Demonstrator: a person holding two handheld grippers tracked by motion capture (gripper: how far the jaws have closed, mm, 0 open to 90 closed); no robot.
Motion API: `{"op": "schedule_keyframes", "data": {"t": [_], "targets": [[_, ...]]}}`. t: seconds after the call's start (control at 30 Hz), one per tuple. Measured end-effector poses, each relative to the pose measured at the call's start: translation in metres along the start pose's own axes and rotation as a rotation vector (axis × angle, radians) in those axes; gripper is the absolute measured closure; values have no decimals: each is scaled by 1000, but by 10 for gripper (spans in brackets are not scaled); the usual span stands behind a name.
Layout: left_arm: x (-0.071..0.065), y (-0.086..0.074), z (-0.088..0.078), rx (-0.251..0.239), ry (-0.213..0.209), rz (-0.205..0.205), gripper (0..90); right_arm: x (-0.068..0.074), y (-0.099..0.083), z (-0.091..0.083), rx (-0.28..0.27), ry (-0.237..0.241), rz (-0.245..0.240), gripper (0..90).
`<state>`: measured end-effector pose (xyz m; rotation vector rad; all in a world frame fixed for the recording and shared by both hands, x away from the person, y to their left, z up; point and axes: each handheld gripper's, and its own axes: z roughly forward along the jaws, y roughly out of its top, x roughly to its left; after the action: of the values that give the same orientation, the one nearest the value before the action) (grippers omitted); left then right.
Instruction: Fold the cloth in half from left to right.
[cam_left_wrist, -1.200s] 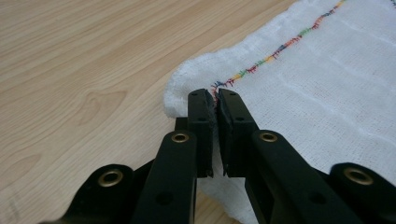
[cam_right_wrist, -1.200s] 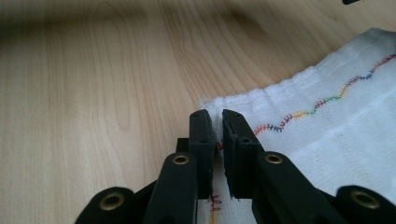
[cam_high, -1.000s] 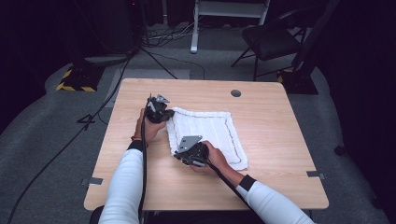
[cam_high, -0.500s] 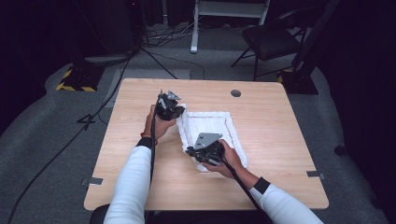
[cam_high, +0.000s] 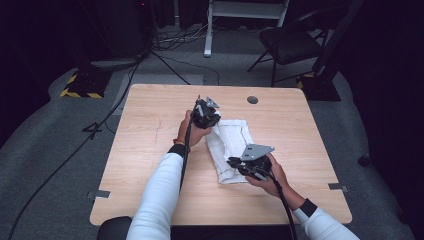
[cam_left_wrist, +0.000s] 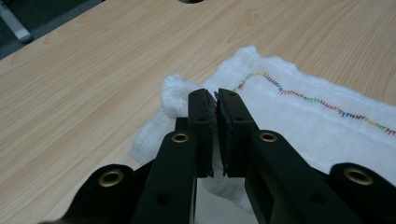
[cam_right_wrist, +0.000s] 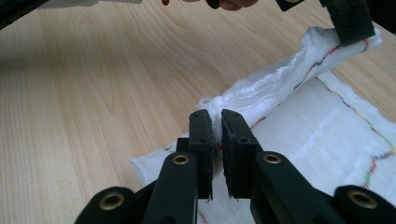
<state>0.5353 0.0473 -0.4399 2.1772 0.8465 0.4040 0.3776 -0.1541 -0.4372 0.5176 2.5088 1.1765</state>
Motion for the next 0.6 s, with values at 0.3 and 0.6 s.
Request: {"op": "schedule_keyframes", "data": {"t": [0.3,0.6], "targets": [[-20,17,21,3,-31,39,844,-9,-18,-23,3,-34,32,830],[-39,32,42,14,-57,64,843,-16,-35,-38,27,-63,64,830]]}}
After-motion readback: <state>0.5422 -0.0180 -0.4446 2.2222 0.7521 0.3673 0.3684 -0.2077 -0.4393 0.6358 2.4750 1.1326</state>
